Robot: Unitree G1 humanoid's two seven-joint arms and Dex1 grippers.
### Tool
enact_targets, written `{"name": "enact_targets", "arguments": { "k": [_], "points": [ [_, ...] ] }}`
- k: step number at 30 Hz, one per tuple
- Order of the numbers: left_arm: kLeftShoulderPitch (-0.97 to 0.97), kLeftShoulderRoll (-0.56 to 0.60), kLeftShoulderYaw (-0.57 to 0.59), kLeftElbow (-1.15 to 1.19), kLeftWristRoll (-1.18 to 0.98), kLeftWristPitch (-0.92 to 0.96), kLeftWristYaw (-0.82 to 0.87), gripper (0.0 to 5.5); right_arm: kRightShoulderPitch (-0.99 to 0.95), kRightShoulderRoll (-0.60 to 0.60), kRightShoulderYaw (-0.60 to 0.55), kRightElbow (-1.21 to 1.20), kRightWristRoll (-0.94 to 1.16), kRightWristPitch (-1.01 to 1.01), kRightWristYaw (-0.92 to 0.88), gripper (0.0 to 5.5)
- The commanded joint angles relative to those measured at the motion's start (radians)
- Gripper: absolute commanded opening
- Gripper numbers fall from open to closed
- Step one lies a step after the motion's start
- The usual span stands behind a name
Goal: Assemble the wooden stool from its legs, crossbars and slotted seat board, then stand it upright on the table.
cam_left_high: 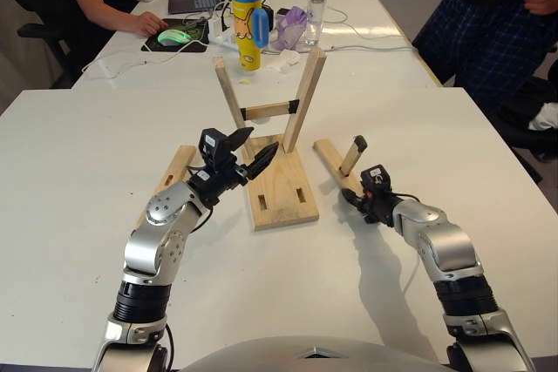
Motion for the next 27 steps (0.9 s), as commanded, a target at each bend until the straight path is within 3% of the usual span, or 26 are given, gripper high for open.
{"name": "enact_targets", "arguments": {
  "k": [1,5,8,10,18,21,27],
  "points": [
    [-0.038,0.042,0.007,0.024,0.006,0.030,-0.026,3.49,0.008,0.013,-0.028,0.028,0.004,-0.011,0.006,2.05],
    [-0.063,0.071,0.036,0.034,-0.059,0.088,-0.077,3.49,-0.040,0.066,-0.147,0.013,0.076,-0.109,0.001,2.05],
    [-0.088,0.087,0.080,0.025,-0.163,0.172,-0.116,3.49,-0.074,0.080,-0.262,-0.032,0.240,-0.099,0.097,2.05],
    [-0.102,0.100,0.106,0.023,-0.231,0.228,-0.140,3.49,-0.050,0.018,-0.277,-0.076,0.308,-0.061,0.194,2.05],
    [-0.138,0.132,0.258,0.015,-0.610,0.494,-0.154,4.68,0.037,-0.208,-0.450,-0.184,0.727,0.260,0.495,2.05],
    [-0.159,0.139,0.285,0.033,-0.700,0.556,-0.141,5.19,0.026,-0.245,-0.470,-0.191,0.856,0.345,0.548,2.05],
    [-0.207,0.137,0.275,0.074,-0.809,0.643,-0.135,5.22,-0.037,-0.212,-0.430,-0.195,0.985,0.399,0.526,2.05]
  ]
}}
